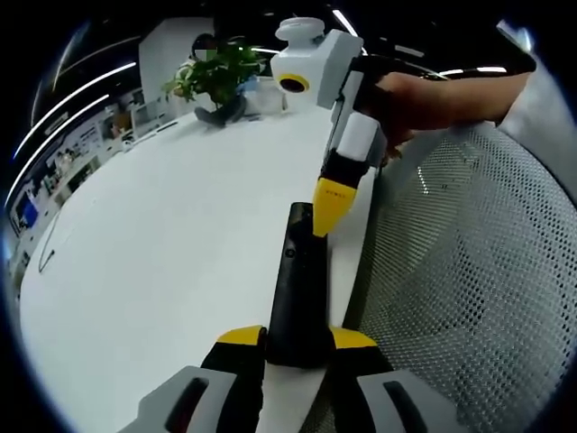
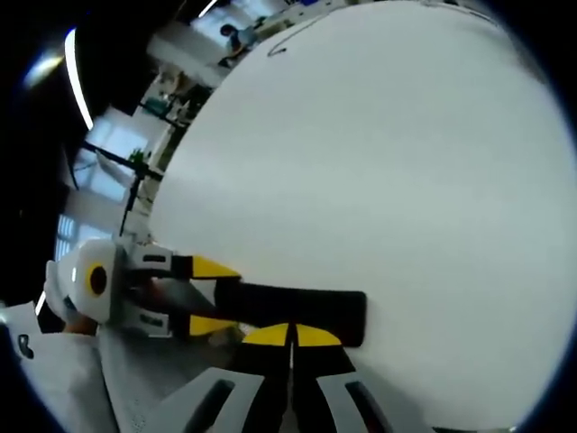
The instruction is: Press the specified remote control buttons in sequence, fully releasing each button before pressing the next.
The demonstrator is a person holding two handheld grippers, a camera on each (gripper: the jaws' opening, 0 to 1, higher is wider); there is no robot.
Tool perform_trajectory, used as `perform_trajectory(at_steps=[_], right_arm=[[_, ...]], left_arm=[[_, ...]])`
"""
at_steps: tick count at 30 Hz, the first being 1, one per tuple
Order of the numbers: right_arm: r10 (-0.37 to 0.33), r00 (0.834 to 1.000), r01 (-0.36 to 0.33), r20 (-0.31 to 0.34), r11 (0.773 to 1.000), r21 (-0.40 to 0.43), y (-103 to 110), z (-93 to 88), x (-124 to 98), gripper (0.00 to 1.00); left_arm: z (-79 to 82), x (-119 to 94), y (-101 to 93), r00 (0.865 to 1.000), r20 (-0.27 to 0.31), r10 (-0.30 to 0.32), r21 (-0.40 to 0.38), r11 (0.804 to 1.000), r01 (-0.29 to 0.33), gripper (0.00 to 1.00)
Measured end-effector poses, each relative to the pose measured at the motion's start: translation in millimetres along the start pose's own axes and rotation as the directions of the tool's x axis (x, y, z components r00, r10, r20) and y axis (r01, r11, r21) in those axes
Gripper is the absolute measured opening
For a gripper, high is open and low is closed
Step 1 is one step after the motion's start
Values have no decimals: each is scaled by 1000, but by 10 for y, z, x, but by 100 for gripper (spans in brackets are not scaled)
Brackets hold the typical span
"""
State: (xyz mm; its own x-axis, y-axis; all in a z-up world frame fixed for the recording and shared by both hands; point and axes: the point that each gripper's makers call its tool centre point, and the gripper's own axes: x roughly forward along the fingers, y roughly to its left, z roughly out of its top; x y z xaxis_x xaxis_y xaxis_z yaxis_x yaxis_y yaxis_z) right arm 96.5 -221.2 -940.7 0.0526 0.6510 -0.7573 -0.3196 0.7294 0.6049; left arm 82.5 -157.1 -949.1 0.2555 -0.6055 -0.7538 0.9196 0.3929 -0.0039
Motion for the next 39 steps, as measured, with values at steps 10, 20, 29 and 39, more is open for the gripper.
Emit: perform_trajectory(at_steps=[10, 20, 29, 39], right_arm=[[16, 999, -16, 49, 1000, 3, 35, 96, -43, 0], [-17, 999, 18, 43, 999, -33, 5, 96, -12, 0], [-18, 999, 20, 42, 999, -26, -20, 94, 1, 0], [-22, 999, 23, 49, 1000, -18, -23, 98, 4, 0]], left_arm=[[-3, 3, -5, 1000, 1, -1, 9, 1000, 1, 25], [16, 9, -53, 1000, 12, -17, 26, 1000, 16, 24], [13, 2, -52, 1000, 3, -9, 15, 1000, 9, 25], [-11, -9, -42, 1000, -18, -3, 2, 1000, 3, 25]])
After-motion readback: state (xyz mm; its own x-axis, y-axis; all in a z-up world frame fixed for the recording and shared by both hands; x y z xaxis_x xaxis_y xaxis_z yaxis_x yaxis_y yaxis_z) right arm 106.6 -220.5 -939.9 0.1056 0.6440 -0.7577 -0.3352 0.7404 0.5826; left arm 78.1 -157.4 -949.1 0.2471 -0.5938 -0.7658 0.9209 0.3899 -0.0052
